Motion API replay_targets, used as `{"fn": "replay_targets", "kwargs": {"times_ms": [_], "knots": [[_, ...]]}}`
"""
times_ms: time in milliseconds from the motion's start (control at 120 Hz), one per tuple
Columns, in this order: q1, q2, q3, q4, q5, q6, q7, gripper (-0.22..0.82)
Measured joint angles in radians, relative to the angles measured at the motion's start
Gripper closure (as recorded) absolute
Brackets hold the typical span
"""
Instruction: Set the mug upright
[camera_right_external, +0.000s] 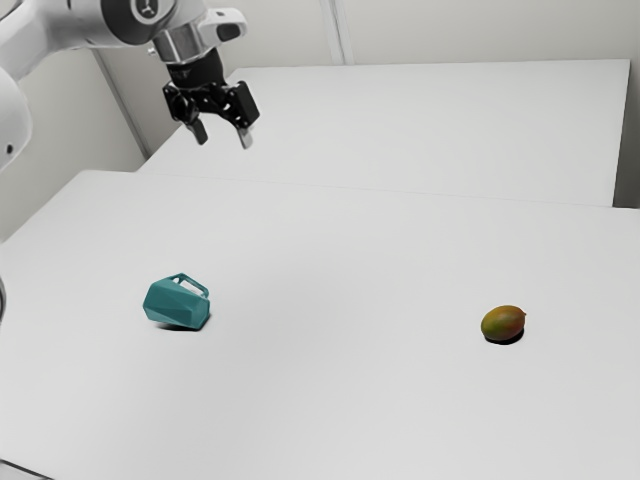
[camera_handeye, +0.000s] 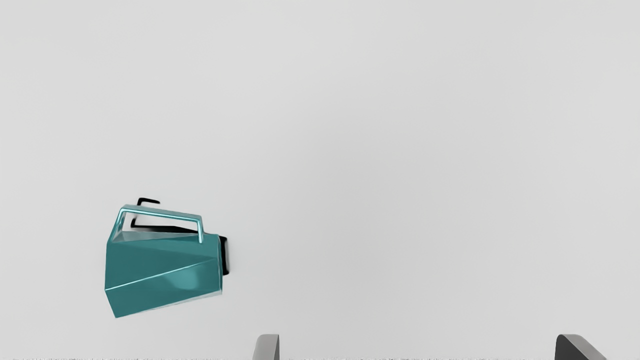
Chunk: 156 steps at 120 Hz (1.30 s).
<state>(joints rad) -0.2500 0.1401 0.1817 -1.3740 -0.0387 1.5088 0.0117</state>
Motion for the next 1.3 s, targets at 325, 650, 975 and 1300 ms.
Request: {"fn": "replay_targets", "kwargs": {"times_ms": [325,650,975,1300], "knots": [[0.026,-0.111,0.060,-0.217,-0.081,0.010,0.037,0.00],[0.497,0.160,0.145,-0.270,-0.489,0.016,0.370,0.00],[0.663,0.447,0.077,-0.123,-0.714,-0.025,0.662,0.00],[0.723,0.398,0.029,-0.296,-0.730,-0.035,0.867,0.00]]}}
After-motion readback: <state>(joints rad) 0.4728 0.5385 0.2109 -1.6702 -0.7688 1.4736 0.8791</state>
